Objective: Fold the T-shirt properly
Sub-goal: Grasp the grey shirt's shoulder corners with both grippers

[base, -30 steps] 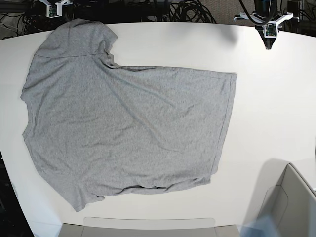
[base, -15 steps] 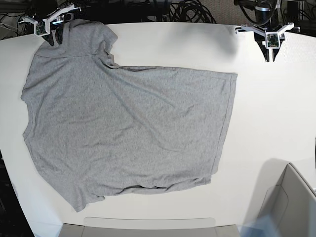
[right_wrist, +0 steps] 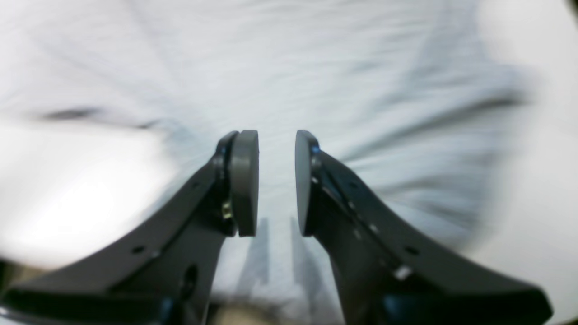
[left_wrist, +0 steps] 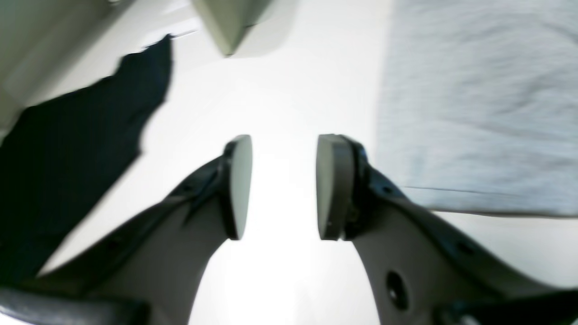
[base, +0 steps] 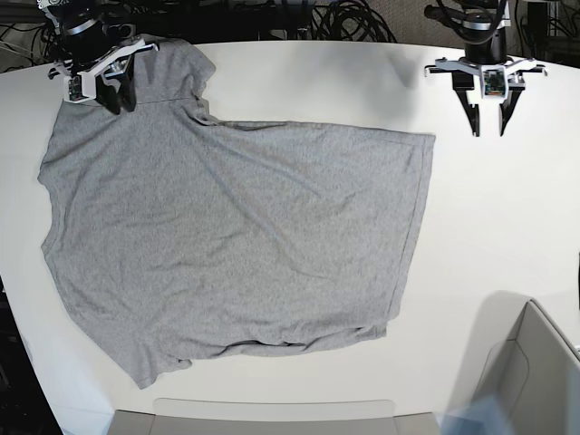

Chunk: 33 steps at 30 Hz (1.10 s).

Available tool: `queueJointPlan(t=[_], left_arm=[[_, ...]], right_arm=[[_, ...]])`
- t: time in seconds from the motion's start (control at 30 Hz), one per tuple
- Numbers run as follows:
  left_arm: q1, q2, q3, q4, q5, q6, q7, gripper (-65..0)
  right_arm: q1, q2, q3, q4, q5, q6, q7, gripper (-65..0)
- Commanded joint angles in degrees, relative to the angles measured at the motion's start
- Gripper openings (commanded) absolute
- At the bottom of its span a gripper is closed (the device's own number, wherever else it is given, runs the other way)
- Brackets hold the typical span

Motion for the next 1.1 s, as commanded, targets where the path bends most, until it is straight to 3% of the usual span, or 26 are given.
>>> queueJointPlan(t=[0.0,0.07,0.2,0.3,0.43,0.57,0.8,1.07], left_arm=[[0.45,-0.76,2.13,1.09,0.19,0.25,-1.25,-39.2],[0.54,-3.13,4.85,1.09,0.19,0.25,-1.07,-39.0],[0.8,-5.59,8.81,1.09,0.19,0.34,-0.98,-39.1],[0.63,-5.5,9.87,1.09,0.36,0.34,-0.98,-39.1],[0.54,-5.59,11.62,1.01,0.45,0.34,-0.98,-39.1],[0.8,-5.59,12.41,1.01,0.45,0.34,-0.98,-39.1],[1.07,-5.59,13.21,1.01,0.45,0.34,-0.98,-39.1],[1.07,-5.59,13.21,0.92,0.45,0.34,-0.98,-39.1]], right_arm=[[-1.0,0.52,2.47,0.81,2.31,0.74,-0.59,-50.0],[-1.09,0.17,7.05,0.64,7.76,5.23,-4.55,-50.0],[0.32,-3.96,22.52,0.2,19.62,15.78,-14.04,-50.0],[4.1,-4.4,30.43,-0.42,19.98,21.4,-22.31,-49.4],[8.58,-4.14,34.39,-7.45,19.27,26.72,-28.9,-41.8],[9.9,-3.44,33.16,-15.63,19.1,26.72,-28.99,-37.9],[13.68,-3.52,32.36,-25.12,18.83,26.72,-26.35,-43.8],[16.67,-4.23,30.34,-31.8,17.6,26.72,-26.26,-44.0]])
